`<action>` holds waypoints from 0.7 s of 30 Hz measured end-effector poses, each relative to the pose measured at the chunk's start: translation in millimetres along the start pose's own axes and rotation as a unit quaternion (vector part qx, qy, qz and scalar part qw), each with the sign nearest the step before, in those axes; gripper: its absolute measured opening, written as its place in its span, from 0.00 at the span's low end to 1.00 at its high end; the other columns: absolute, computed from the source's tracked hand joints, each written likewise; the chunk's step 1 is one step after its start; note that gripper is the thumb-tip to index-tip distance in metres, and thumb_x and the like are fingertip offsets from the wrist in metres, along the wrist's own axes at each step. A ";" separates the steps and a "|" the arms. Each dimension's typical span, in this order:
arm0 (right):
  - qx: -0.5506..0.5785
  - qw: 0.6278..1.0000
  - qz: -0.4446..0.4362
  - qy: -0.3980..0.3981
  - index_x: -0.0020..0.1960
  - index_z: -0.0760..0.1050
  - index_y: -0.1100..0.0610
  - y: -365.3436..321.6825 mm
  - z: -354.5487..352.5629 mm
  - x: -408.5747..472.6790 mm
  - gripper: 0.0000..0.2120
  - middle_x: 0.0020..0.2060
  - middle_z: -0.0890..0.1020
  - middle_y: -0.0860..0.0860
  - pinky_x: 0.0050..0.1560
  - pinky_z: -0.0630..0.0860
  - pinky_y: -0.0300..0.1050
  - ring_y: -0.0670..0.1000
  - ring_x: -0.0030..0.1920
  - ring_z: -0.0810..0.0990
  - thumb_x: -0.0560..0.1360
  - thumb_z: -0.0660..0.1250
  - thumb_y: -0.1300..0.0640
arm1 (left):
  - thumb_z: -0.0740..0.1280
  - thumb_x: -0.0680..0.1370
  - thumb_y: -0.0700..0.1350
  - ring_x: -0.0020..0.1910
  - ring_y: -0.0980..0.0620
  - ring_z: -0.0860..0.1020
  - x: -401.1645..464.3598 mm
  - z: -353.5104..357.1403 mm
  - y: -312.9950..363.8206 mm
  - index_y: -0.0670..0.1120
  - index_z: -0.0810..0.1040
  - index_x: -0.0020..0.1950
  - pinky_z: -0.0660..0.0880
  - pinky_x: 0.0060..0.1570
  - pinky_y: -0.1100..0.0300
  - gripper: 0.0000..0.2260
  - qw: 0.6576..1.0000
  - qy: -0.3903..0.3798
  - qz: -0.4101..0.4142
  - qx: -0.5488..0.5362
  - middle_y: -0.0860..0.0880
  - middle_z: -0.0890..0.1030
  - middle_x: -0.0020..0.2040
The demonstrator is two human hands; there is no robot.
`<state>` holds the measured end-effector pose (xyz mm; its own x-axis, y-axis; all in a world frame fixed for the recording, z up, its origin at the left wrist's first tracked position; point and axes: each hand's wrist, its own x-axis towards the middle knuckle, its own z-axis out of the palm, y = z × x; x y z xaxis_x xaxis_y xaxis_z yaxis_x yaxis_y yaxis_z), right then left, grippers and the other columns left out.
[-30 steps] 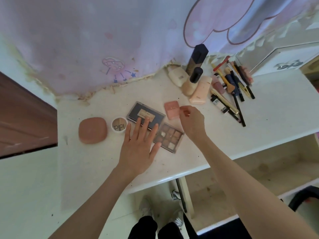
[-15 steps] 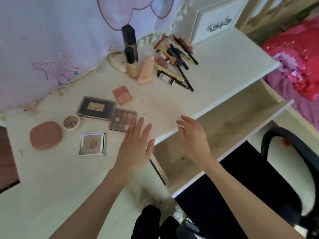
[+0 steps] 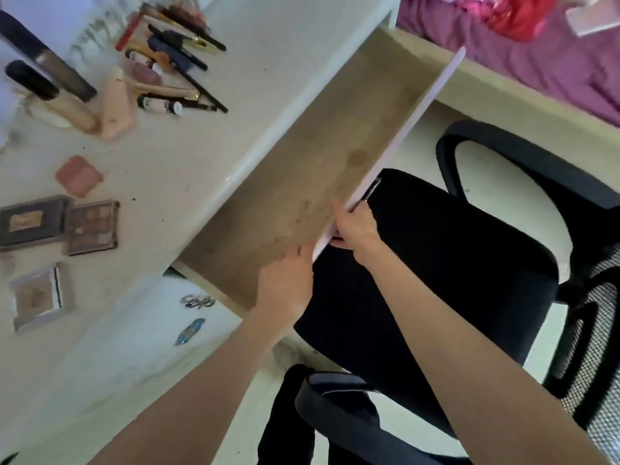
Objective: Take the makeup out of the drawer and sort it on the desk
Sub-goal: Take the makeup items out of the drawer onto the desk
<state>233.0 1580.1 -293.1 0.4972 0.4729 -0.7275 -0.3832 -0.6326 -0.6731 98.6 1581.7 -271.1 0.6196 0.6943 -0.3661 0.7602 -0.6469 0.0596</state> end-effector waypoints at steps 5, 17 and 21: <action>-0.014 1.000 -0.025 -0.006 0.70 0.58 0.62 5.8 -1.7 10.4 0.22 0.52 0.76 0.58 0.44 0.81 0.53 0.58 0.49 0.80 0.79 0.57 0.56 | 0.58 0.80 0.45 0.44 0.45 0.79 1.7 3.1 7.6 0.47 0.65 0.65 0.67 0.36 0.58 0.14 0.999 0.011 -0.023 0.034 0.47 0.77 0.51; 0.020 1.000 -0.020 -0.007 0.74 0.54 0.55 33.4 -33.2 5.0 0.28 0.56 0.77 0.56 0.45 0.82 0.52 0.55 0.50 0.80 0.77 0.60 0.55 | 0.57 0.79 0.47 0.44 0.42 0.79 -5.1 13.7 28.2 0.46 0.64 0.64 0.69 0.36 0.54 0.14 0.999 -0.028 0.037 0.025 0.47 0.74 0.55; 0.007 0.998 -0.054 -0.010 0.75 0.53 0.53 24.1 -22.9 -5.6 0.35 0.61 0.75 0.58 0.54 0.78 0.55 0.57 0.55 0.79 0.73 0.62 0.43 | 0.57 0.79 0.47 0.39 0.45 0.75 -10.5 -7.9 15.5 0.46 0.65 0.63 0.64 0.34 0.57 0.13 0.998 -0.001 0.040 0.040 0.48 0.75 0.49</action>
<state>238.8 1548.1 -302.2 0.5208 0.5496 -0.6532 -0.3392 -0.5689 -0.7492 105.5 1566.9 -259.1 0.6776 0.6386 -0.3647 0.6899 -0.7237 0.0147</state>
